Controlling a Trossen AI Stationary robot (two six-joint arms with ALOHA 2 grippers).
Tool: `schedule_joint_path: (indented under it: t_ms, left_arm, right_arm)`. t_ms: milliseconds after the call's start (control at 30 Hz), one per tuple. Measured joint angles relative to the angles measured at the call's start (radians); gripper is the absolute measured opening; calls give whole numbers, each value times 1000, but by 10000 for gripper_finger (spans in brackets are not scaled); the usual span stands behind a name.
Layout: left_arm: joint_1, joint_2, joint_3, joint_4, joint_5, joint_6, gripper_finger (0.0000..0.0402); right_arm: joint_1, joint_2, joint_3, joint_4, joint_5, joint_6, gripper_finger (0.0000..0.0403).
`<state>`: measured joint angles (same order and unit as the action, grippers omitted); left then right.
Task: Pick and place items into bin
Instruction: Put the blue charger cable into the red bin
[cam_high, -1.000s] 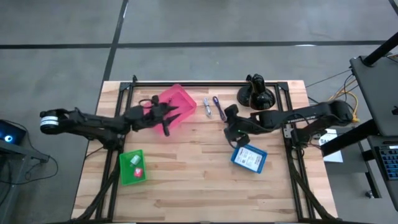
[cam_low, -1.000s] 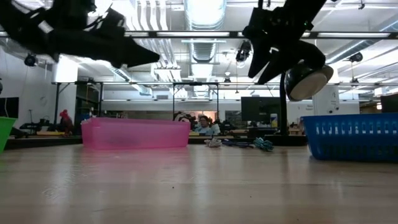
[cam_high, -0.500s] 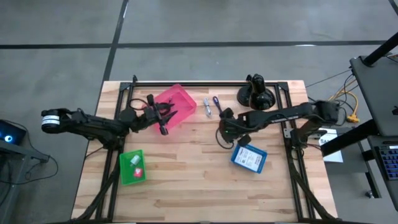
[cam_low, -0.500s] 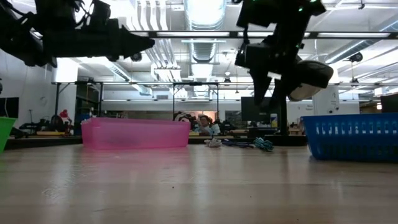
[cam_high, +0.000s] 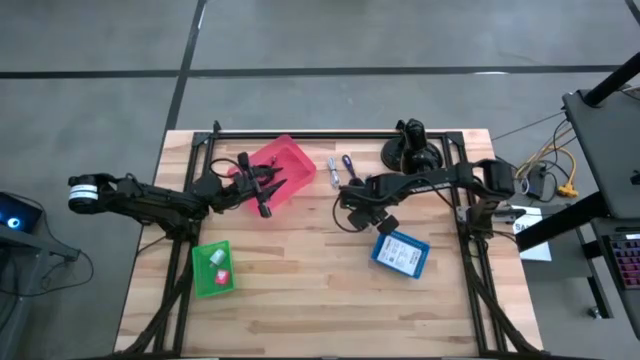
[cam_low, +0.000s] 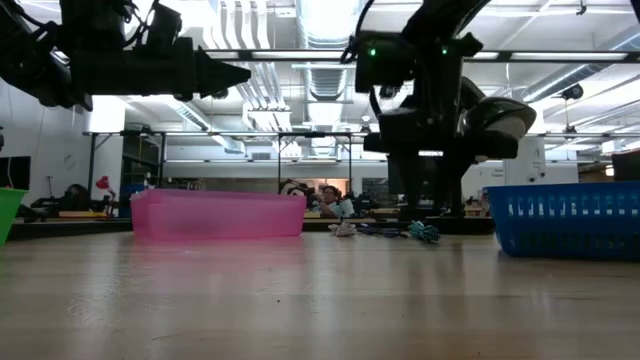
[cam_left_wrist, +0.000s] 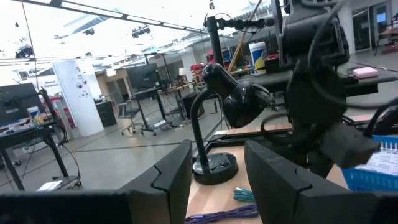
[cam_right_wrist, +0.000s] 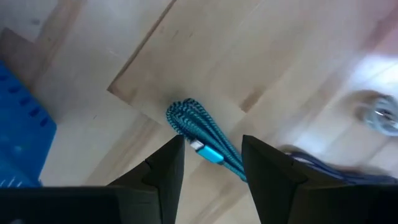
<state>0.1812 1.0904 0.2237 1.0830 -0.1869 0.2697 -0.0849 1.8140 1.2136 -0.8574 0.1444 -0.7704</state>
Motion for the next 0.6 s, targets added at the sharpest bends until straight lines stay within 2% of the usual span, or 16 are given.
schedule_joint_path:
  t_ms: [500, 600]
  left_arm:
    - [0, 0, -1, -1, 0, 0, 132]
    - [0, 0, -1, -1, 0, 0, 132]
  right_arm:
    - [-5, 51, -5, 9, 3, -42, 148]
    - [-10, 51, -5, 10, -35, -83, 148]
